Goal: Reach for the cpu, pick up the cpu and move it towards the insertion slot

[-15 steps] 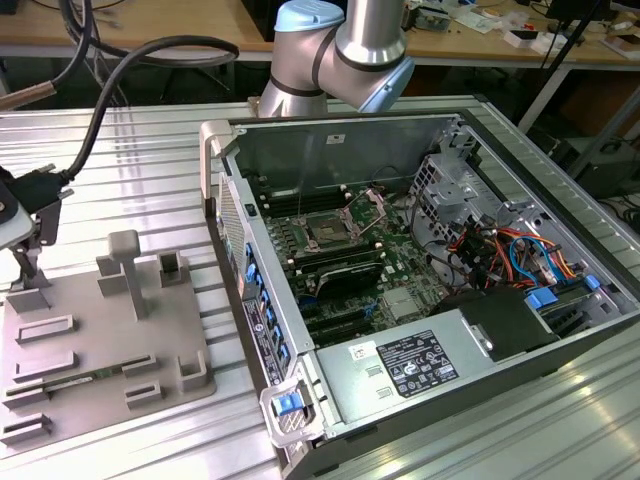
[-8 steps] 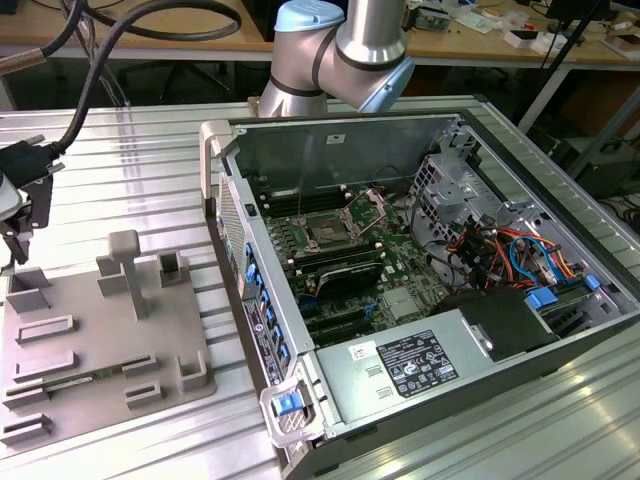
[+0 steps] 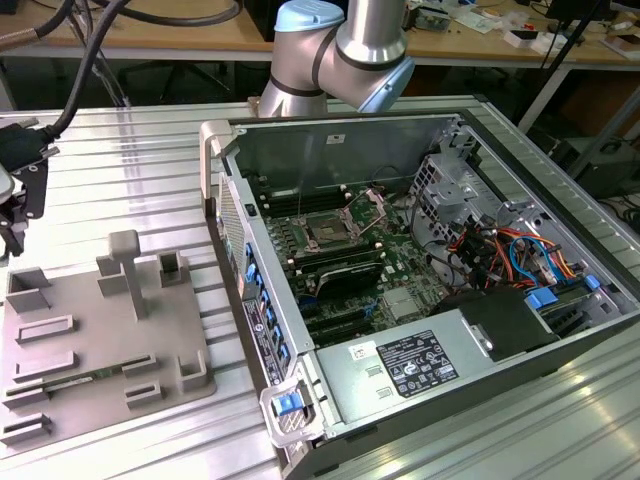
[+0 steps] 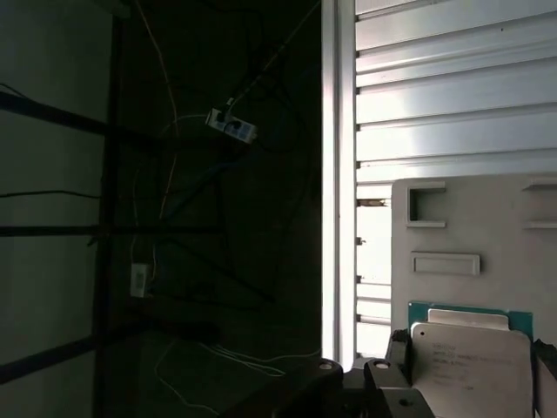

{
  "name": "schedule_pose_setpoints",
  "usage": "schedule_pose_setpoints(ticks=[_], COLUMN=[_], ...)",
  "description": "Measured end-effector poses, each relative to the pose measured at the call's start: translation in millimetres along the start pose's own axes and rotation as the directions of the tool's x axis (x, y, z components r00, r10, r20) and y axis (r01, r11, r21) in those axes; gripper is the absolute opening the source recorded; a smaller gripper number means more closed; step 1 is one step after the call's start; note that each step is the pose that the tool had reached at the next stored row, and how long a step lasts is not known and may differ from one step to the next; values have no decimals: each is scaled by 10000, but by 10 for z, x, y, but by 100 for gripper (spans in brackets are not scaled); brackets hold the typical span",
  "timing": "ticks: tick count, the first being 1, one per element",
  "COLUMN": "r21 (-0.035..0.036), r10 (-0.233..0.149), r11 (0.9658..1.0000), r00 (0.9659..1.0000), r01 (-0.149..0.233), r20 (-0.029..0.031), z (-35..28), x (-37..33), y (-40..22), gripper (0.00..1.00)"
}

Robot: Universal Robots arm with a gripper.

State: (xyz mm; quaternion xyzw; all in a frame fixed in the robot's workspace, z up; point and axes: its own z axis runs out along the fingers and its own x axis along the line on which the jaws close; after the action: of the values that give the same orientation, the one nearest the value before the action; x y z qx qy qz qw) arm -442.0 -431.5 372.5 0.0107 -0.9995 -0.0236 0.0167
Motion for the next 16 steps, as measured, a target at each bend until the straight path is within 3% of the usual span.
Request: schedule_pose_setpoints(ticks=[1,9,16], r21=[0,1,1], r10=[0,-1,0], r11=[10000,10000,10000], r00=[10000,10000,10000], r01=[0,1,0], r20=[-5,-13,-12], z=[-24,-28,-32], x=[-1,-11,-139], y=[1,0,-2], gripper=[55,55,55])
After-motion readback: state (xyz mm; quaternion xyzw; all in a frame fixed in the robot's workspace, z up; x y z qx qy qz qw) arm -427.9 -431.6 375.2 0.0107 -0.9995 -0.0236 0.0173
